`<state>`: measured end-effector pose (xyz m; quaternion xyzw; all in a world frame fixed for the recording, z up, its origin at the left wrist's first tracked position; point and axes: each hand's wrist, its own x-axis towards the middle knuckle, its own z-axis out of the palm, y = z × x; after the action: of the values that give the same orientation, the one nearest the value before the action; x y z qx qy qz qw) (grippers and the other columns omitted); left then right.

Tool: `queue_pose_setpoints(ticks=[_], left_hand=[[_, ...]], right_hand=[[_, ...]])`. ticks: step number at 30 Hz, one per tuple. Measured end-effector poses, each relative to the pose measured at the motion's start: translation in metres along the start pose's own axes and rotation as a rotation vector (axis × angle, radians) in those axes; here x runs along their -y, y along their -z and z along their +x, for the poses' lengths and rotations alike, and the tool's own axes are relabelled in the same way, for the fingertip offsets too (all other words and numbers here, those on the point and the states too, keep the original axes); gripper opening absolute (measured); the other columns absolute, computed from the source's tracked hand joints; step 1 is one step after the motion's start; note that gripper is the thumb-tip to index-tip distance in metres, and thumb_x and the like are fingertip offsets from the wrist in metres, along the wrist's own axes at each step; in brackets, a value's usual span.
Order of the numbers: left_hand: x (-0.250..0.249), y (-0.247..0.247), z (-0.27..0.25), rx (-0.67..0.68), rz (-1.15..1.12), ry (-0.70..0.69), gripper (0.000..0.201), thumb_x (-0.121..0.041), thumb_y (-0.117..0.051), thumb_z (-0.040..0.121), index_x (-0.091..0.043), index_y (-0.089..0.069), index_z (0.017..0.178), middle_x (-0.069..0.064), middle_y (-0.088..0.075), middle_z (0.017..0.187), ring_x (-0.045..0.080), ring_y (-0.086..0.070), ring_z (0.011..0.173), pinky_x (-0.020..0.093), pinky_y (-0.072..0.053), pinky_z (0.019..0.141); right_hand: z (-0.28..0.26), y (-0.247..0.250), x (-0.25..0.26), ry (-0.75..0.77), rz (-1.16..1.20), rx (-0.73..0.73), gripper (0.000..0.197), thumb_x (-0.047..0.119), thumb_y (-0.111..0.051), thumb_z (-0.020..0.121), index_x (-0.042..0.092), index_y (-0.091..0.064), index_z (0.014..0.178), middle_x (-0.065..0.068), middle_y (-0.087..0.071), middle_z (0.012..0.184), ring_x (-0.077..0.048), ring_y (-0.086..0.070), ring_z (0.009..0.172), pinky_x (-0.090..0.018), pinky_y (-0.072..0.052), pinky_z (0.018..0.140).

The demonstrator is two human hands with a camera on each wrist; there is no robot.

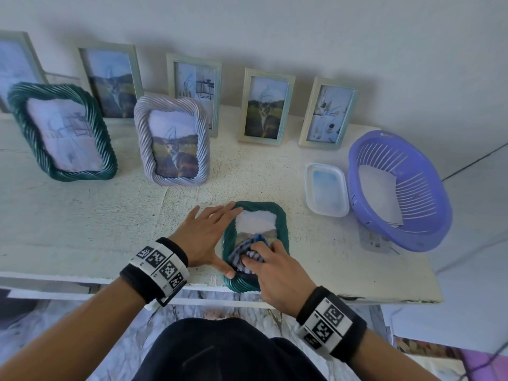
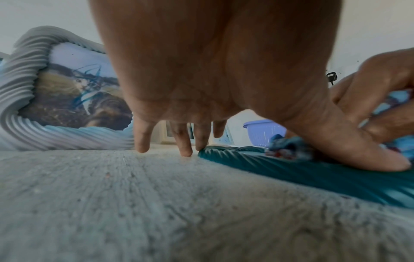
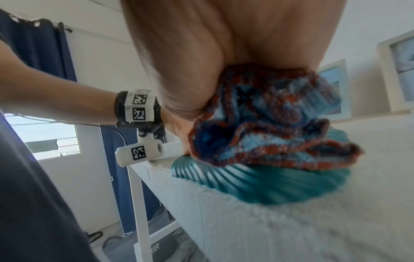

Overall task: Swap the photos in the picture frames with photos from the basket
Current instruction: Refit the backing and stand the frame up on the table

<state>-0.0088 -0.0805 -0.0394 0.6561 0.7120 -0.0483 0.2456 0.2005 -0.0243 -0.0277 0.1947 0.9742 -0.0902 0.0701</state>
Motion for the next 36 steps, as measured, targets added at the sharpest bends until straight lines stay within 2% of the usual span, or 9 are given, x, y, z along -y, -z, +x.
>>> queue_pose_setpoints(ticks=[3, 9, 13, 16, 19, 23, 29, 31, 36], left_hand=[[-0.001, 0.0, -0.002, 0.007, -0.011, 0.019, 0.146, -0.087, -0.063, 0.052, -0.022, 0.023, 0.151, -0.002, 0.004, 0.164, 0.017, 0.0, 0.15, 0.049, 0.003, 0.121], [-0.003, 0.003, -0.003, 0.014, -0.026, 0.029, 0.151, -0.087, -0.064, 0.051, -0.018, 0.028, 0.149, 0.002, -0.007, 0.164, 0.015, -0.001, 0.15, 0.048, 0.004, 0.121], [-0.003, 0.003, -0.004, 0.024, -0.011, 0.026, 0.15, -0.088, -0.061, 0.051, -0.017, 0.027, 0.149, 0.001, -0.004, 0.164, 0.015, 0.0, 0.15, 0.049, 0.003, 0.121], [0.0, 0.001, -0.004, 0.028, 0.004, 0.017, 0.144, -0.09, -0.057, 0.053, -0.019, 0.022, 0.151, -0.004, 0.01, 0.163, 0.014, 0.003, 0.15, 0.05, 0.004, 0.121], [0.001, 0.001, -0.004, 0.043, 0.043, 0.01, 0.139, -0.092, -0.053, 0.056, -0.022, 0.019, 0.153, -0.009, 0.022, 0.16, 0.012, 0.007, 0.15, 0.051, 0.006, 0.12], [0.001, 0.001, -0.003, 0.048, 0.058, 0.02, 0.139, -0.092, -0.052, 0.054, -0.023, 0.016, 0.153, -0.009, 0.021, 0.161, 0.012, 0.006, 0.15, 0.052, 0.006, 0.12], [0.0, 0.002, -0.002, 0.051, 0.064, 0.031, 0.14, -0.092, -0.053, 0.053, -0.022, 0.015, 0.154, -0.008, 0.02, 0.161, 0.013, 0.005, 0.15, 0.051, 0.008, 0.119], [0.0, 0.002, -0.002, 0.047, 0.057, 0.031, 0.14, -0.091, -0.054, 0.053, -0.022, 0.014, 0.154, -0.008, 0.02, 0.161, 0.013, 0.005, 0.15, 0.051, 0.008, 0.119], [-0.001, 0.002, -0.002, 0.05, 0.073, 0.038, 0.14, -0.091, -0.054, 0.054, -0.021, 0.015, 0.154, -0.007, 0.02, 0.161, 0.012, 0.006, 0.15, 0.051, 0.007, 0.12]], right_hand=[[0.017, 0.011, -0.001, -0.005, -0.073, 0.029, 0.036, 0.02, -0.074, 0.065, 0.021, -0.073, 0.101, -0.007, -0.063, 0.107, -0.035, -0.056, 0.083, -0.04, -0.054, 0.079], [0.049, 0.024, -0.016, -0.077, 0.002, 0.072, 0.05, 0.013, -0.053, 0.09, 0.016, -0.046, 0.139, -0.008, -0.039, 0.141, -0.037, -0.038, 0.115, -0.042, -0.043, 0.094], [0.056, 0.02, -0.012, -0.125, -0.018, 0.059, 0.048, 0.015, -0.052, 0.09, 0.013, -0.045, 0.138, -0.011, -0.037, 0.137, -0.037, -0.039, 0.115, -0.041, -0.045, 0.091], [0.057, 0.02, -0.012, -0.203, -0.013, 0.028, 0.043, 0.018, -0.053, 0.091, 0.011, -0.049, 0.133, -0.016, -0.037, 0.133, -0.038, -0.042, 0.113, -0.042, -0.05, 0.083], [0.053, 0.022, -0.021, -0.267, -0.041, 0.074, 0.04, 0.024, -0.053, 0.093, 0.012, -0.047, 0.131, -0.014, -0.032, 0.134, -0.036, -0.039, 0.118, -0.039, -0.051, 0.086], [0.046, 0.025, -0.03, -0.325, -0.072, 0.088, 0.036, 0.024, -0.047, 0.095, 0.012, -0.047, 0.129, -0.013, -0.031, 0.135, -0.033, -0.039, 0.116, -0.036, -0.051, 0.08], [0.024, 0.026, -0.021, -0.28, -0.015, 0.118, 0.037, 0.027, -0.045, 0.095, 0.011, -0.05, 0.128, -0.011, -0.033, 0.135, -0.031, -0.038, 0.121, -0.035, -0.053, 0.082], [0.007, 0.019, -0.014, -0.239, 0.002, 0.113, 0.035, 0.027, -0.046, 0.094, 0.012, -0.053, 0.124, -0.011, -0.037, 0.133, -0.03, -0.041, 0.119, -0.035, -0.055, 0.078], [-0.019, 0.009, -0.002, -0.196, -0.01, 0.063, 0.022, 0.027, -0.059, 0.075, 0.019, -0.068, 0.094, -0.002, -0.058, 0.103, -0.023, -0.059, 0.091, -0.027, -0.05, 0.046]])
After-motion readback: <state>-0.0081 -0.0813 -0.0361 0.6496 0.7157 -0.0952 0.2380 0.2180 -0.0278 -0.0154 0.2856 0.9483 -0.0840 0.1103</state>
